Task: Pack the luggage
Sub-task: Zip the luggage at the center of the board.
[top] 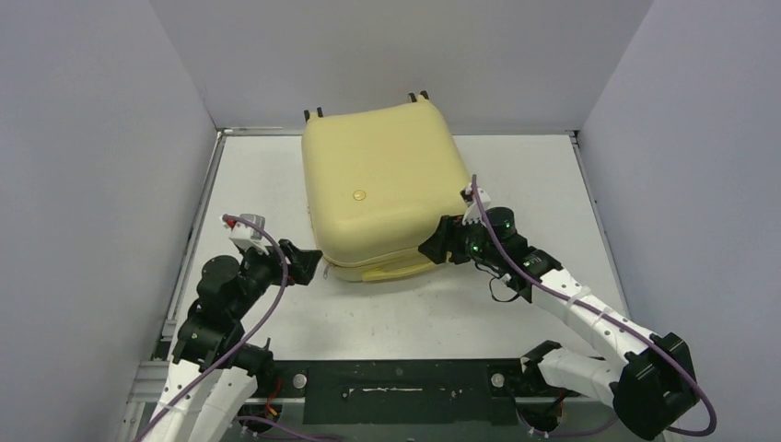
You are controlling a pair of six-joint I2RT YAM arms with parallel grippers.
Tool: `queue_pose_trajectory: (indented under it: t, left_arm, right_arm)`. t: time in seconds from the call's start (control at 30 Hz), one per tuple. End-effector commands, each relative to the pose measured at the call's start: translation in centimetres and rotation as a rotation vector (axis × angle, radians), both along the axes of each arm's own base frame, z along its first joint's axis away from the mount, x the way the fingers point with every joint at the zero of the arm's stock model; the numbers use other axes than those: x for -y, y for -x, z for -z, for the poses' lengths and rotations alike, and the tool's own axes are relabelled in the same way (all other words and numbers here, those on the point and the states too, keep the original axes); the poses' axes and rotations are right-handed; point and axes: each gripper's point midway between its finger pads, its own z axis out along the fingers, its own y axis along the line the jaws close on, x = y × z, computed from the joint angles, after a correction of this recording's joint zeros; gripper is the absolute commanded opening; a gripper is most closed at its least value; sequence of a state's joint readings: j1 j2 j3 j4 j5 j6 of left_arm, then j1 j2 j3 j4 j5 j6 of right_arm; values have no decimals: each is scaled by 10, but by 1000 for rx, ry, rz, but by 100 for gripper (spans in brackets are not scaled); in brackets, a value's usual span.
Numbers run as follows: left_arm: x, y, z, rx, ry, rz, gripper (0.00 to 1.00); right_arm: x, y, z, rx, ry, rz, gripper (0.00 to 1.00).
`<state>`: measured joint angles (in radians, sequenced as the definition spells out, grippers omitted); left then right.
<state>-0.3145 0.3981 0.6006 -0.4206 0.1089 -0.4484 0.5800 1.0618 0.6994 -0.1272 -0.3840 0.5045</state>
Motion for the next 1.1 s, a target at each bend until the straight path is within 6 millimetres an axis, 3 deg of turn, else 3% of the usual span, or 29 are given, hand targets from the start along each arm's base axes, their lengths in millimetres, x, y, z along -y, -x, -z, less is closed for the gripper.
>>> queue_pose_trajectory:
  t: [0.0, 0.13, 0.3, 0.47, 0.57, 0.7, 0.9, 1.07]
  left_arm:
    - [22, -4, 6, 34, -38, 138, 90]
    - [39, -9, 24, -14, -58, 233, 88]
    - [57, -15, 54, -134, -88, 314, 67]
    - [77, -10, 77, -142, -227, 282, 67]
    - [81, -11, 86, -137, -307, 223, 68]
    - [71, -25, 88, -132, -340, 115, 66]
    - [69, -27, 101, -163, -362, 94, 63]
    - [90, -18, 98, -107, -254, 199, 35]
  right_arm:
    - [38, -57, -5, 47, -27, 268, 66]
    - [39, -62, -4, 46, -24, 261, 70]
    - [33, -51, -16, 104, -50, 199, 74]
    - [36, -35, -9, 83, -8, 162, 77]
    - [38, -30, -6, 75, 5, 159, 77]
    - [35, -23, -13, 73, -21, 146, 77]
    - [30, -11, -18, 81, -29, 121, 78]
    - [31, -8, -19, 90, -32, 119, 78]
